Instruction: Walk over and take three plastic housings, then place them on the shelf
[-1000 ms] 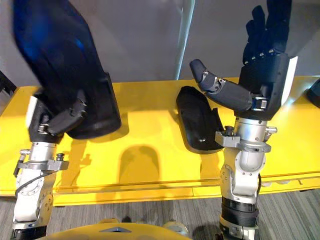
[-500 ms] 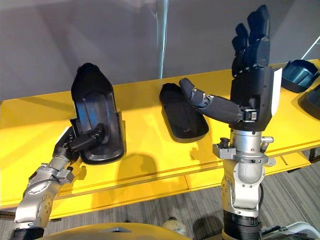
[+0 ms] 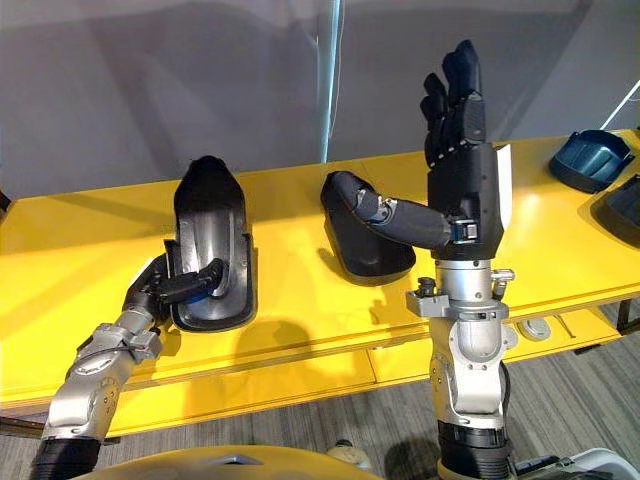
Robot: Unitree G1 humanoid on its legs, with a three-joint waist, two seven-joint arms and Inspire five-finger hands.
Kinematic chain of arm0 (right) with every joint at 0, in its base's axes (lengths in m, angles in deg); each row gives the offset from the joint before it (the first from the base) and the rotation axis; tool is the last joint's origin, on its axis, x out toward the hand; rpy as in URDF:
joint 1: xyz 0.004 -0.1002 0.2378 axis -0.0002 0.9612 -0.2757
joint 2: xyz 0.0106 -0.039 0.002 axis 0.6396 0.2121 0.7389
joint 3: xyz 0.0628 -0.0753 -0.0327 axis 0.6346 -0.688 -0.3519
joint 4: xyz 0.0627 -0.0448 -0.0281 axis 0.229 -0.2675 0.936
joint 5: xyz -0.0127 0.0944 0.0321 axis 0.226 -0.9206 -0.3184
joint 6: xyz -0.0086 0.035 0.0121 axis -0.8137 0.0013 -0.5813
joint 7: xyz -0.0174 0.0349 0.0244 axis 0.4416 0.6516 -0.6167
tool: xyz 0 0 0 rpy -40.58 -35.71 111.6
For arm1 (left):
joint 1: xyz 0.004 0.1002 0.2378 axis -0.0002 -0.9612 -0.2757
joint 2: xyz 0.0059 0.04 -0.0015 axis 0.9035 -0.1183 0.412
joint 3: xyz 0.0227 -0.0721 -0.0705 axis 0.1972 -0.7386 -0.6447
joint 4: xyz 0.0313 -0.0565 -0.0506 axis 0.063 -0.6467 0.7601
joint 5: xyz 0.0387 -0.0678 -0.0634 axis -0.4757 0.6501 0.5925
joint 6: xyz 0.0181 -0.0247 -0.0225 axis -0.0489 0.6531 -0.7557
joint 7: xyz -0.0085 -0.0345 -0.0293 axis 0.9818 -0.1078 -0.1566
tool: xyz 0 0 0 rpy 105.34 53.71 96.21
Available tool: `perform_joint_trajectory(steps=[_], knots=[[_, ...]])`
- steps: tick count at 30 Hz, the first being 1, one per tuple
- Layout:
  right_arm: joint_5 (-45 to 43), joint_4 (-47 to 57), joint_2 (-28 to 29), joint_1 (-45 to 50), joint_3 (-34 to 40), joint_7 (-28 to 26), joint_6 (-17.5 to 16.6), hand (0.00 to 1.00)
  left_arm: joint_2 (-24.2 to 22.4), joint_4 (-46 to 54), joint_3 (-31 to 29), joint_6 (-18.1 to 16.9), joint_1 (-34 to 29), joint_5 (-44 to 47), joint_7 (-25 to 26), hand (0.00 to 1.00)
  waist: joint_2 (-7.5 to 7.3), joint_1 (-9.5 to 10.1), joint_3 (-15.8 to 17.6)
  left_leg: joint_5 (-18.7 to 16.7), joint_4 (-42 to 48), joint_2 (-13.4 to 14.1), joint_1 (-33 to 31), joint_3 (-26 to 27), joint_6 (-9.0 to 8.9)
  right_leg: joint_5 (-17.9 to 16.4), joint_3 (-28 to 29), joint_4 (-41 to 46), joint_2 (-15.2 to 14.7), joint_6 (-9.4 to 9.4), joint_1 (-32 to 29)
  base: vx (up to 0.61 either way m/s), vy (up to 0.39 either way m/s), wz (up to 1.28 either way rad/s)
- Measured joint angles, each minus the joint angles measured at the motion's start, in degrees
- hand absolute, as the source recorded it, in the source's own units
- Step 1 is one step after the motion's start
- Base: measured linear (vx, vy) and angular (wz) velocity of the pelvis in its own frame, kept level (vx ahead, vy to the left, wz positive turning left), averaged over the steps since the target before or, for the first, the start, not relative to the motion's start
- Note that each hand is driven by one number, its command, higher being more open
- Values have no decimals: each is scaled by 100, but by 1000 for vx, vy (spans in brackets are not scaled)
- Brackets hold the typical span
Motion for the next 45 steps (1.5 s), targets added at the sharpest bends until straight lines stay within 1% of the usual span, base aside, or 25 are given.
perform_joint_trajectory(steps=[5, 7, 13, 16, 18, 19, 21, 23, 25, 27, 29, 31, 32, 33, 36, 39, 41, 43, 44, 45], knots=[[-5, -91, 10, -162, -94, 48, 18, 100, -59, -288, 106, -41, 308, -276, 392, 100, -7, -14, -2, 169, -298, -42, 95, -4, 7, 96, 7, -93, 13, 9, 9, -60, 14, -1], [1, -131, 20, -199, -137, 129, 28, 100, -75, -457, 106, -42, 498, -474, 517, 100, -24, -23, 4, 253, -450, -44, 162, 0, -36, 102, 11, -95, 38, 15, 4, -83, 4, -3], [8, -143, 103, -198, -176, 505, 36, 100, -237, -569, 98, -39, 602, -585, 1005, 100, -32, -64, 5, 285, -451, -30, 179, 19, -47, 99, 15, -99, 52, 15, 6, -24, -2, -2], [76, -155, 223, -198, -171, 682, 37, 100, -275, -570, 100, -35, 629, -604, 1265, 100, -33, -114, 5, 324, -451, -31, 181, 16, 4, 102, 14, -99, 52, 17, 6, 0, 0, 0], [74, -184, 227, -198, -168, 822, 39, 100, -276, -569, 94, -54, 678, -663, 1609, 100, -37, -149, 5, 326, -450, -32, 185, 11, 6, 125, 13, -101, 52, 23, 6, 0, 0, 0], [75, -186, 227, -198, -158, 855, 43, 100, -277, -568, 81, -105, 703, -679, 1692, 100, -38, -148, 5, 326, -450, -33, 185, 11, 6, 126, 13, -103, 52, 23, 6, 0, 0, 0], [77, -186, 229, -199, -91, 1021, 76, 100, -280, -542, 16, -157, 813, -759, 2090, 100, -45, -147, 6, 342, -449, -39, 183, -4, 9, 131, 10, -106, 50, 26, 11, 0, 0, 0], [75, -186, 244, -199, -34, 1095, 87, 100, -325, -382, -91, -175, 811, -808, 2330, 100, -60, -147, 12, 343, -448, -39, 182, -9, 9, 131, 6, -110, 49, 26, 13, 0, 0, 0], [67, -186, 250, -199, 29, 1151, 117, 100, -460, -76, -244, -365, 800, -796, 2486, 100, -93, -139, 33, 343, -444, -39, 183, -27, 9, 132, -7, -114, 50, 25, 22, 22, 5, 5], [46, -186, 386, -198, 46, 1122, 147, 100, -517, 532, -323, -755, 772, -790, 2565, 100, -141, -133, 62, 343, -431, -39, 185, -44, 9, 132, -19, -122, 51, 25, 36, 14, 3, 4], [-6, -186, 539, -197, 40, 1014, 171, 100, -519, 951, -340, -1056, 771, -798, 2547, 100, -151, -131, 69, 342, -430, -41, 186, -53, 9, 132, -26, -130, 49, 25, 45, 0, 0, 0], [-53, -186, 664, -194, 39, 854, 270, 100, -539, 1493, -427, -1546, 769, -752, 2393, 100, -152, -129, 69, 337, -432, -47, 191, -62, 6, 132, -32, -146, 44, 26, 61, 0, 0, 0], [-50, -186, 710, -185, 40, 802, 322, 100, -578, 1771, -503, -1818, 750, -605, 2201, 100, -151, -132, 69, 335, -434, -48, 195, -72, 6, 132, -41, -161, 44, 26, 79, 0, 0, 0], [-47, -186, 717, -182, 39, 779, 357, 100, -611, 1904, -543, -1931, 725, -593, 2107, 100, -151, -135, 69, 333, -437, -48, 199, -79, 5, 132, -48, -172, 45, 27, 92, -3, 0, 4], [-37, -185, 734, -148, 63, 715, 434, 100, -698, 2447, -640, -2479, 357, -567, 1768, 100, -144, -137, 72, 327, -449, -44, 193, -125, 0, 131, -99, -206, 52, 27, 123, -5, -9, 6], [14, -185, 734, -78, 69, 632, 511, 100, -730, 2553, -724, -2853, 51, -192, 1394, 100, -137, -112, 78, 326, -450, -45, 174, -166, -1, 130, -150, -223, 52, 29, 135, -1, -4, 7], [21, -185, 734, 8, 68, 584, 512, 100, -735, 2577, -831, -3000, -111, -43, 1164, 100, -138, -60, 78, 325, -449, -48, 170, -180, -2, 130, -166, -246, 52, 29, 149, 5, 1, 6], [20, -186, 734, 51, 71, 567, 512, 100, -737, 2578, -866, -3044, -170, 20, 1106, 100, -138, -14, 78, 325, -449, -49, 166, -196, -3, 130, -181, -260, 53, 29, 159, 9, 1, 4], [65, -186, 740, 80, 62, 550, 511, 100, -1173, 2604, -1103, -3374, -625, 457, 1020, 100, -157, 29, 89, 326, -449, -59, 101, -356, -3, 117, -357, -296, 48, 17, 209, 0, 0, 0], [65, -186, 740, 81, 62, 550, 511, 100, -1173, 2604, -1103, -3374, -625, 457, 1011, 100, -157, 29, 89, 326, -449, -58, 101, -356, -3, 117, -357, -296, 48, 17, 209, 0, 0, 0]])
